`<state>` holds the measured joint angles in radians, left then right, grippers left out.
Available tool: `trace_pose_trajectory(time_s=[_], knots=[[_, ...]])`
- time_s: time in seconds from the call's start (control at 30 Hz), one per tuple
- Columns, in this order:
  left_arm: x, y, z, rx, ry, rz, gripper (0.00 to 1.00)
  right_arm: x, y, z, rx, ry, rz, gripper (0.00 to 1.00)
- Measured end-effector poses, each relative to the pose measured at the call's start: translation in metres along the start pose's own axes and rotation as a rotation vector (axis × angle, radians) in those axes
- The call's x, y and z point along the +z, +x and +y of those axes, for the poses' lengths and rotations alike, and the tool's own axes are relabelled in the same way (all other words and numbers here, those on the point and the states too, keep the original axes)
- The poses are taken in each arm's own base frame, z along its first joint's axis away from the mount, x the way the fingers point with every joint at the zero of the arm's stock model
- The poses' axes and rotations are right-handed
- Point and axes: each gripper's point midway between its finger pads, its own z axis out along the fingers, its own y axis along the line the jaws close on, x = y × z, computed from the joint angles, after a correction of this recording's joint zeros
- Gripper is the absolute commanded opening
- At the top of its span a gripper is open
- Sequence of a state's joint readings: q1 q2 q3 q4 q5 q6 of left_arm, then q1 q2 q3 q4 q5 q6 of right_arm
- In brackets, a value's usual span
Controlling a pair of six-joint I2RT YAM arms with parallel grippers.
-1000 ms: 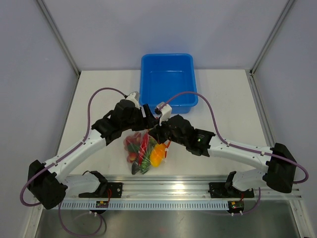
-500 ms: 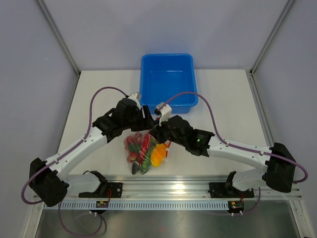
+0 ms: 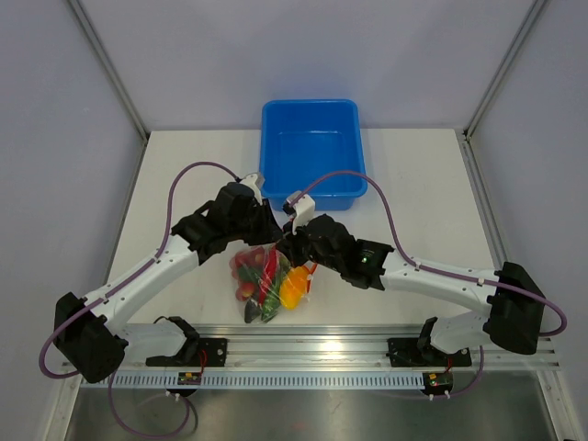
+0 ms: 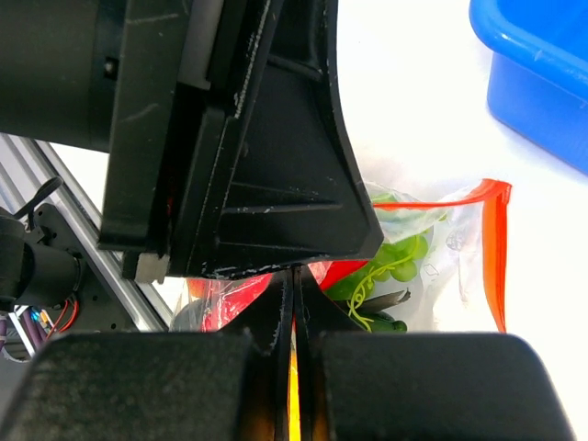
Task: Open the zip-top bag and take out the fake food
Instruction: Open the zipper of the food storage bag at the center of the board.
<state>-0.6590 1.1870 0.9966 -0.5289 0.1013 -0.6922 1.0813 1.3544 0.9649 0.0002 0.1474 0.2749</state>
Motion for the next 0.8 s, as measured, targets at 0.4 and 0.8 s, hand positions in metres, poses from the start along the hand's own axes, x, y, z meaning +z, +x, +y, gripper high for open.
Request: trace_pose_trajectory(time_s=[0.4,0.8], knots=[[-0.001,-0.001,-0.006,0.007,0.025,0.000,0.00,0.001,0.000,0.003,-0.006,-0.005,0.002,0.07],[0.000,-0.002,-0.007,0.012,0.030,-0.005,0.00,-0.023,-0.024,-0.006,0.016,0.041,-0.099,0.22]])
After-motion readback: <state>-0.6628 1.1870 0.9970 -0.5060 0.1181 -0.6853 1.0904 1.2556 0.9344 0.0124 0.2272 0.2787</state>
